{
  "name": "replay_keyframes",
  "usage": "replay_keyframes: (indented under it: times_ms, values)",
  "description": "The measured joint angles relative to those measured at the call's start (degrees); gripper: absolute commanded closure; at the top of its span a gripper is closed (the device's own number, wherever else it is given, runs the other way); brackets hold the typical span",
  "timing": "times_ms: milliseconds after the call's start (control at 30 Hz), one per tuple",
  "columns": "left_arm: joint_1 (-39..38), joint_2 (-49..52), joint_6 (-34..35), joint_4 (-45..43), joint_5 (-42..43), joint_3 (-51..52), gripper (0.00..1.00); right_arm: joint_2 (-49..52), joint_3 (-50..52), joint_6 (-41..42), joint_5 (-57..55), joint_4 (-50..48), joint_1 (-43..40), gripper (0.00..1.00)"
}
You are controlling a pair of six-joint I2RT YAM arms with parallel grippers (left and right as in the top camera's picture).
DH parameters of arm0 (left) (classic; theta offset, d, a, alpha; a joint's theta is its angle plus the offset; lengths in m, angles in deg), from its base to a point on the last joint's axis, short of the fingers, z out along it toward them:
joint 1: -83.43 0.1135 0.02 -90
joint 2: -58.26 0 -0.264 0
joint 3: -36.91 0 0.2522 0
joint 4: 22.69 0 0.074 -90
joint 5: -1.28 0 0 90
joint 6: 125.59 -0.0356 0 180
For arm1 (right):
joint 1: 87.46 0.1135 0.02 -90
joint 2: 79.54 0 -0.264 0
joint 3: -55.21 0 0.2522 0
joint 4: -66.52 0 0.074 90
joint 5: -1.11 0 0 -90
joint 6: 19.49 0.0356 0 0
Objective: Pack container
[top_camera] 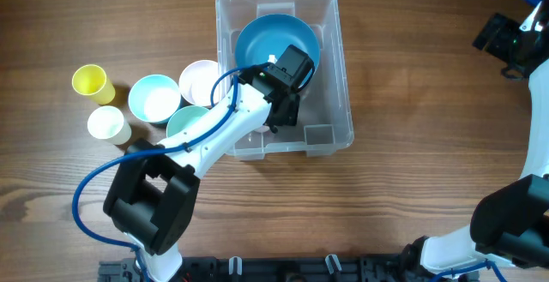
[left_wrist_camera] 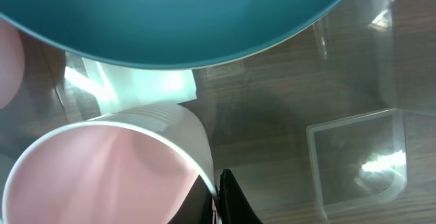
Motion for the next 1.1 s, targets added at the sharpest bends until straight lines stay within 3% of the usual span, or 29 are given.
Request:
replay_keyframes:
  times_ms: [567,1100]
  values:
    - [-12.1,0.0,-9.2,-4.9,2.6,-4.7,0.96,0.0,0.0,0.0,0.0,0.0,0.0,0.00]
    - [-13.4,0.0,-11.7,-9.5,2.8,-4.7,0.94,0.0,0.0,0.0,0.0,0.0,0.0,0.00]
